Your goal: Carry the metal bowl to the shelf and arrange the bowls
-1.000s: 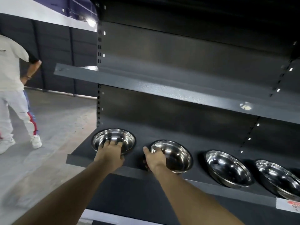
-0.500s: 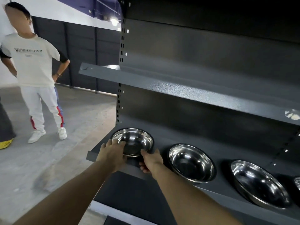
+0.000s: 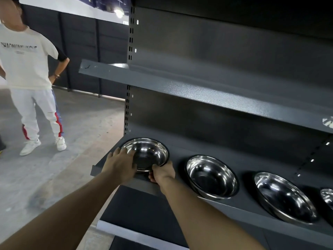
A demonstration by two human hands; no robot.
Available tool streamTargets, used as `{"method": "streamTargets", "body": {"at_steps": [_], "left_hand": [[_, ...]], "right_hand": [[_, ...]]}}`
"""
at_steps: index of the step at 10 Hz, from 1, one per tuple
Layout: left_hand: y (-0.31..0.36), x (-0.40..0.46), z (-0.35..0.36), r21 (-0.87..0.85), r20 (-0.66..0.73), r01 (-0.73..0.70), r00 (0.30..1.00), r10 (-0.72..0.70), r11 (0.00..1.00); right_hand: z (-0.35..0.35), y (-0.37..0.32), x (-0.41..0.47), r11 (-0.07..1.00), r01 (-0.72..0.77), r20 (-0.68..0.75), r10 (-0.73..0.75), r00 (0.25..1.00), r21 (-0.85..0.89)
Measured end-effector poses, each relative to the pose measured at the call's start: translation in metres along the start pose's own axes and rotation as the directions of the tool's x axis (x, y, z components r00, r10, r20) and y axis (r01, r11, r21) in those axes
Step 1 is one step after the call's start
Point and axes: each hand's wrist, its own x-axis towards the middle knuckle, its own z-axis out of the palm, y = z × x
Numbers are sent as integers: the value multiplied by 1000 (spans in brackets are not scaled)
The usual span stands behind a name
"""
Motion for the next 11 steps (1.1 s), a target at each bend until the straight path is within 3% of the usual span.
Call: {"method": "streamTargets", "body": {"at_steps": [3, 7, 11], "left_hand": [[-31, 9, -4, -18, -21, -87, 996, 86, 996], [-46, -9, 2, -2, 0, -169, 986, 169, 986], [-32, -23, 10, -40, 29, -203, 979, 204, 978]], "right_hand": [[1, 2, -16, 998, -7, -96, 13, 995, 65], [11, 5, -19, 981, -42, -123, 66, 990, 188], [-1, 18, -39, 996, -10, -149, 24, 989, 94]]}}
